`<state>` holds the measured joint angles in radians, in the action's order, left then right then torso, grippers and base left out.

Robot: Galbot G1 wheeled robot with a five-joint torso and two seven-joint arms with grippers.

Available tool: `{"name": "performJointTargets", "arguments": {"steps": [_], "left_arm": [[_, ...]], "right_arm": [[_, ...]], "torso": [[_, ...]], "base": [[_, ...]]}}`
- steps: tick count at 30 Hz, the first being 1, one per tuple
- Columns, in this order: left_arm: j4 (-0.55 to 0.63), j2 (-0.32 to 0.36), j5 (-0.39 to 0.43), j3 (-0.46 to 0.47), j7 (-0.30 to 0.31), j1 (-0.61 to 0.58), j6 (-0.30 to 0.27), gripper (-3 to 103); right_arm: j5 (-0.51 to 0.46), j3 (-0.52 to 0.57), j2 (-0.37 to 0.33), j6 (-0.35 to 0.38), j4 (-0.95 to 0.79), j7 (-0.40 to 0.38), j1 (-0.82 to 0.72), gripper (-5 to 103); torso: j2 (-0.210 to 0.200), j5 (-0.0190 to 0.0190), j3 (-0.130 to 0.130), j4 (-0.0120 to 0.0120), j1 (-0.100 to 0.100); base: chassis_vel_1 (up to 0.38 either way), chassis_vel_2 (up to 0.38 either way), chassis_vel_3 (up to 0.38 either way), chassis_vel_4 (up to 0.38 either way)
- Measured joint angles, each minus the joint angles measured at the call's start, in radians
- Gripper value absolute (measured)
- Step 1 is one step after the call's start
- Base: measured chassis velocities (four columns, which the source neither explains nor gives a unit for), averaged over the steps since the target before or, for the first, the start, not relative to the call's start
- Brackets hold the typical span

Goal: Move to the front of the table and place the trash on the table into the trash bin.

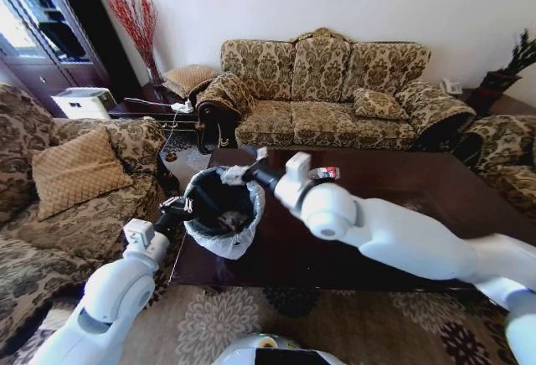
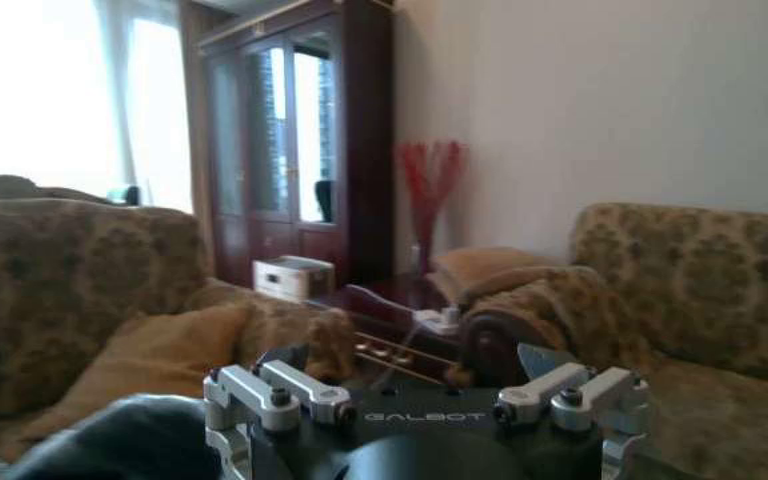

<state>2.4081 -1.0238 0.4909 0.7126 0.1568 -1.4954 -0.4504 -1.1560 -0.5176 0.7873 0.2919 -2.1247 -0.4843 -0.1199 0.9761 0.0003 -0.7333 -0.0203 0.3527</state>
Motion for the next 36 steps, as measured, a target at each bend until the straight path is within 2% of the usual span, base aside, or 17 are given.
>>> {"name": "performJointTargets", "arguments": {"steps": [2, 6, 10, 11, 15, 19, 26, 32, 36], "left_arm": [[0.001, -0.008, 0.000, 0.004, 0.000, -0.001, 0.001, 1], [0.004, -0.019, 0.000, 0.008, 0.000, -0.003, 0.003, 1], [0.005, -0.034, 0.000, 0.011, 0.000, -0.012, 0.008, 1], [0.005, -0.034, 0.000, 0.011, 0.000, -0.012, 0.008, 1], [0.006, -0.032, 0.000, 0.011, 0.000, -0.012, 0.011, 1], [0.006, -0.027, -0.001, 0.010, 0.000, -0.020, 0.014, 1], [0.006, -0.014, -0.004, 0.011, 0.000, -0.029, 0.019, 1], [0.006, -0.005, -0.004, 0.012, 0.000, -0.032, 0.020, 1], [0.006, 0.008, -0.003, 0.011, 0.000, -0.031, 0.022, 1]], "right_arm": [[0.025, 0.057, -0.038, -0.003, 0.025, -0.012, -0.053, 100], [0.068, 0.129, -0.070, -0.004, 0.057, -0.016, -0.135, 100], [0.221, 0.214, -0.098, -0.055, 0.126, -0.032, -0.366, 100], [0.221, 0.214, -0.098, -0.055, 0.126, -0.032, -0.366, 100], [0.355, 0.329, -0.058, -0.085, 0.164, -0.035, -0.601, 100], [0.423, 0.384, -0.015, -0.101, 0.198, -0.024, -0.722, 100], [0.465, 0.403, 0.023, -0.137, 0.304, -0.003, -0.754, 100], [0.468, 0.398, 0.055, -0.139, 0.344, 0.007, -0.743, 100], [0.469, 0.367, 0.119, -0.125, 0.434, 0.036, -0.680, 100]], "torso": [[0.000, 0.0000, 0.000, 0.0000, 0.000], [0.000, -0.0002, 0.000, 0.0000, 0.000], [0.000, 0.0002, 0.000, 0.0000, 0.000], [0.000, 0.0002, 0.000, 0.0000, 0.000], [0.000, 0.0001, 0.000, 0.0000, 0.000], [0.000, 0.0000, 0.000, 0.0000, 0.000], [0.000, -0.0002, 0.000, -0.0001, 0.000], [0.000, -0.0004, 0.000, -0.0001, 0.000], [0.000, -0.0006, 0.000, -0.0001, 0.000]], "base": [[0.000, 0.000, 0.000, 0.000], [0.000, 0.000, 0.000, 0.000], [0.000, 0.000, 0.000, 0.000], [0.000, 0.000, 0.000, 0.000], [0.000, 0.000, 0.000, 0.000], [0.000, 0.000, 0.000, 0.000], [-0.009, 0.006, 0.004, -0.004], [-0.089, 0.084, 0.109, -0.091], [-0.149, 0.162, 0.169, -0.153]]}}
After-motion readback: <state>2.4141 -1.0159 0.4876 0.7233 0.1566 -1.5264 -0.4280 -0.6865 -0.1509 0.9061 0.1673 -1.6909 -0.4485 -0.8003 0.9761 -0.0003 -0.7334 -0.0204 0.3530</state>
